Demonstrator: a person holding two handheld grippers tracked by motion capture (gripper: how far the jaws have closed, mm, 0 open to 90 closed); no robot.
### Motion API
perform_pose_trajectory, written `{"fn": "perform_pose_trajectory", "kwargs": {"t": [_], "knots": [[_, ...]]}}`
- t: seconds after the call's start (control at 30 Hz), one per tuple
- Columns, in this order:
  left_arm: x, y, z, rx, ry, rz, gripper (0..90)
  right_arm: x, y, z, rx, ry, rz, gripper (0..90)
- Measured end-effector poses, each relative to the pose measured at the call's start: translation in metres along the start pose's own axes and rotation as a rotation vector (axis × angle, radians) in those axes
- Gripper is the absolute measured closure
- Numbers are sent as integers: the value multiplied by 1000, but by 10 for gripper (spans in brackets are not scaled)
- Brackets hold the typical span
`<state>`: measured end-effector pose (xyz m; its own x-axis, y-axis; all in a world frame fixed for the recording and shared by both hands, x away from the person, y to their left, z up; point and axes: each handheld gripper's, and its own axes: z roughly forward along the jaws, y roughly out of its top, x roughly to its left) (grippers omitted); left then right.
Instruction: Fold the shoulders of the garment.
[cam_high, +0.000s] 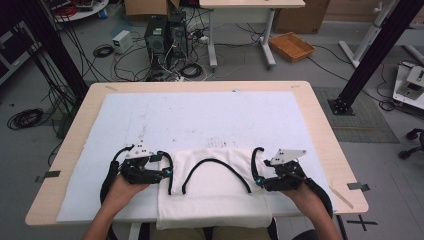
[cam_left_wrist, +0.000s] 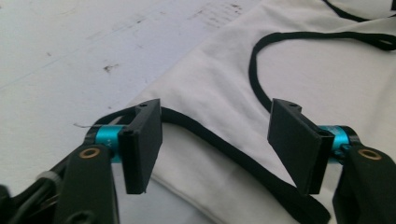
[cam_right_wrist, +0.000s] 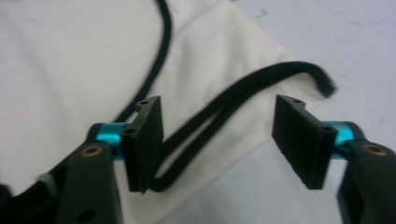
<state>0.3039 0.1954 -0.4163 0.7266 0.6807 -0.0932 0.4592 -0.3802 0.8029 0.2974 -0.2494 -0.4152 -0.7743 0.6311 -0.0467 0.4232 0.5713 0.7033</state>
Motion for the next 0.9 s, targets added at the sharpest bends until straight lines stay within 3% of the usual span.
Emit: {"fn": "perform_pose_trajectory", "kwargs": {"t": [0.07, 0.23, 0.33, 0.37, 0.9], "knots": [[3, 5, 0, 32, 8, 17, 279, -8, 2, -1, 2, -46, 7, 273], [3, 8, -1, 28, 13, 20, 279, -22, 3, -2, -30, -61, 55, 232], [0, 6, 0, -12, 16, 25, 280, -21, 1, 1, -33, -54, 63, 220], [0, 6, 0, 7, 14, 35, 281, -21, 0, 1, -35, -55, 65, 218], [2, 4, -6, -23, 28, 26, 280, -24, -2, -7, -88, -65, 71, 211]]}}
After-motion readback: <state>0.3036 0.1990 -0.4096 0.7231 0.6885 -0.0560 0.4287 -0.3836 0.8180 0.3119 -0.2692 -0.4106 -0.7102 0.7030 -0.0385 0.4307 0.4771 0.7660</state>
